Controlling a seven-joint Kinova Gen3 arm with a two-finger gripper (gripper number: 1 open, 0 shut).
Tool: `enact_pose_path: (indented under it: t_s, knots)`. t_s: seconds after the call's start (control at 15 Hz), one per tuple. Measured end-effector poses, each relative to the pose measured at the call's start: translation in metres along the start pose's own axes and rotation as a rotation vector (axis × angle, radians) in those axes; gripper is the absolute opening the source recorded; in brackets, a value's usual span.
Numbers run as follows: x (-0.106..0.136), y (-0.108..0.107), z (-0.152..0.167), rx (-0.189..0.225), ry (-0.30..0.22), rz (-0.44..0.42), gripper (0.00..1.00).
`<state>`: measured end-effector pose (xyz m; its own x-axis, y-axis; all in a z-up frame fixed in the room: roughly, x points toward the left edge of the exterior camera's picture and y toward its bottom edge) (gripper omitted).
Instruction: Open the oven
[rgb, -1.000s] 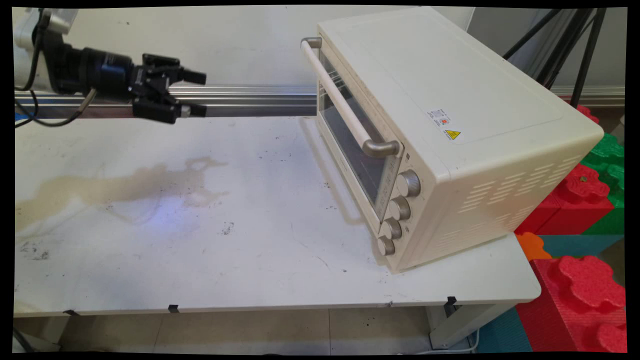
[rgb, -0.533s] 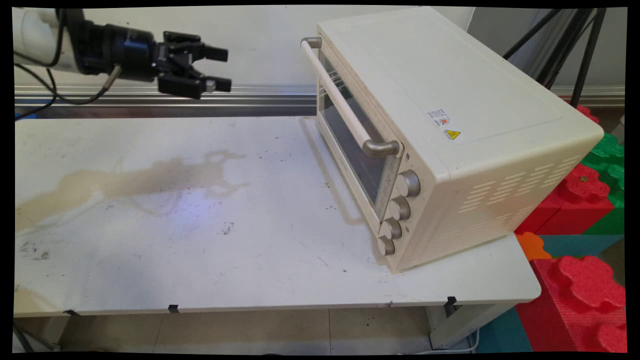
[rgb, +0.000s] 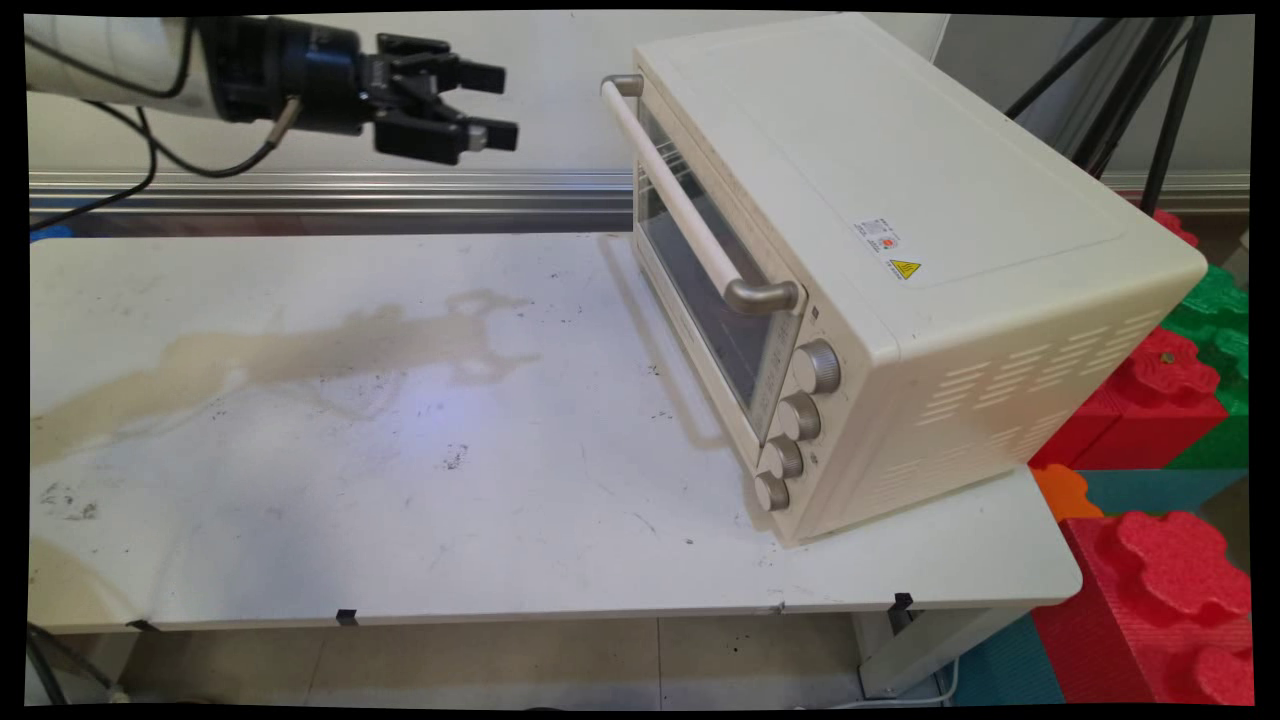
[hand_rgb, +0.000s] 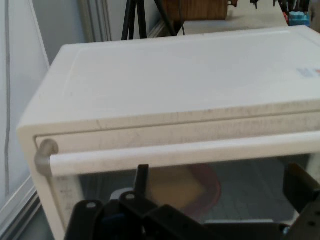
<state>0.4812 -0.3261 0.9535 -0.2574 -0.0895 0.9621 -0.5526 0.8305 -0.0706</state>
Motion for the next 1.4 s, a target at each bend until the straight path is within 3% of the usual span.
enact_pose_path:
  t_s: [0.53,1.4]
  knots:
    - [0.014,0.0,0.051,-0.008,0.009,-0.019,1.0]
    - [0.009,0.004,0.121,0.004,-0.053,-0.041,1.0]
